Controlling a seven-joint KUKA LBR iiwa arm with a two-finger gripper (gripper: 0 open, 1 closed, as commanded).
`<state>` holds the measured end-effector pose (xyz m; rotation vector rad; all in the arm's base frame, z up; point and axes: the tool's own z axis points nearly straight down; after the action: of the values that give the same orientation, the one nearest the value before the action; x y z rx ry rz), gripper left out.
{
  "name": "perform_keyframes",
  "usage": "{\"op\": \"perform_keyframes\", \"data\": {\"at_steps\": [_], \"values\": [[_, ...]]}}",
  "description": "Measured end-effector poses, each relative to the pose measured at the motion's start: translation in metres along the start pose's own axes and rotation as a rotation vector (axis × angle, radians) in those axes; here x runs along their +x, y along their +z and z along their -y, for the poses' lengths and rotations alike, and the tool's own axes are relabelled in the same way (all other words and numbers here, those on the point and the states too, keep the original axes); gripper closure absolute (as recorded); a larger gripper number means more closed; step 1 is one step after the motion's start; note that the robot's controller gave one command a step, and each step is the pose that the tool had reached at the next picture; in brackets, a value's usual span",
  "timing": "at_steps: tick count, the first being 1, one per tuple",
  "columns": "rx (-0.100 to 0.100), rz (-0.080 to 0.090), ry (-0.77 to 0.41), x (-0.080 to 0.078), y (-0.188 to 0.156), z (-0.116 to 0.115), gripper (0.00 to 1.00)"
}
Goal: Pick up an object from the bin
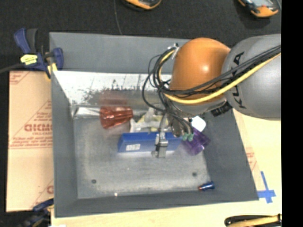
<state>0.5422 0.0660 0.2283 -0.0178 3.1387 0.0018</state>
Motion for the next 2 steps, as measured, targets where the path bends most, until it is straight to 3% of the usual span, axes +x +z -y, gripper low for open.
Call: {"op": "perform_keyframes", "data": {"at_steps": [1,2], "values": [[0.001,-0.003,0.039,-0.013,0.038,-0.018,0.00],[-0.001,0.013,-0.124,-0.052,0.079,0.024,0.00]]}}
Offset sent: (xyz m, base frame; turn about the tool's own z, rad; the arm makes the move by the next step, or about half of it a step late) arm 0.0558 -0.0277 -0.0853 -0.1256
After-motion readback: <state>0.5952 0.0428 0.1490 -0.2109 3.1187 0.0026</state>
